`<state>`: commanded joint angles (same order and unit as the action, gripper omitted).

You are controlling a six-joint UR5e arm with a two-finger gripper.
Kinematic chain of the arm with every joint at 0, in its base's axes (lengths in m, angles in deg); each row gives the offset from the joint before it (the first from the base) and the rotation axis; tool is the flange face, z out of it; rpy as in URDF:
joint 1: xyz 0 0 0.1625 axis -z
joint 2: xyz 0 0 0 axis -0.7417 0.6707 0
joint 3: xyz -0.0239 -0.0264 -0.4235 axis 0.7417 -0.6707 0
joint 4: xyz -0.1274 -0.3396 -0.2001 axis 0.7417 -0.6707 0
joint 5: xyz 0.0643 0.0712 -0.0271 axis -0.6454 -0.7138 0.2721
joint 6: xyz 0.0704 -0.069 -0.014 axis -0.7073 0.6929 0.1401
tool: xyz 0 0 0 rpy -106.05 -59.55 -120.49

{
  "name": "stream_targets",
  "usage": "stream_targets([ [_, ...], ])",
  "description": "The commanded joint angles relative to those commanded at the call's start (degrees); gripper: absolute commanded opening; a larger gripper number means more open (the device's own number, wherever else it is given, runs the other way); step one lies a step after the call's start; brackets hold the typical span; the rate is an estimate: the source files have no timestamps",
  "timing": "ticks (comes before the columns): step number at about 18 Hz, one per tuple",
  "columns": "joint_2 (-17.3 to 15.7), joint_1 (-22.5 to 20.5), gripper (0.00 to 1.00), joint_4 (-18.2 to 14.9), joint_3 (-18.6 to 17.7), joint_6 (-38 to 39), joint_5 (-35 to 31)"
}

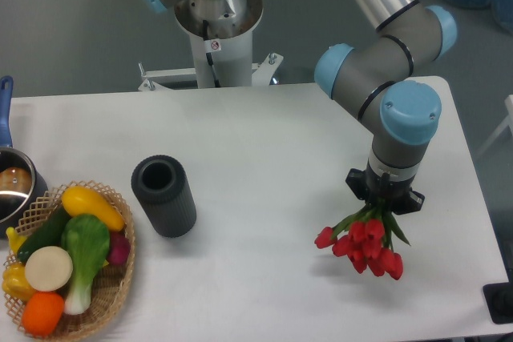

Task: Pick up the flowers from the table
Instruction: 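Close the gripper on the stems and lift the tulips up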

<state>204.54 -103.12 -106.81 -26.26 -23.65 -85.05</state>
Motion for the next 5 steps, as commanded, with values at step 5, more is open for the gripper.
stream_targets([
  [5, -0.62, 0.09, 0.00, -2.73, 1.76, -0.89, -0.98],
])
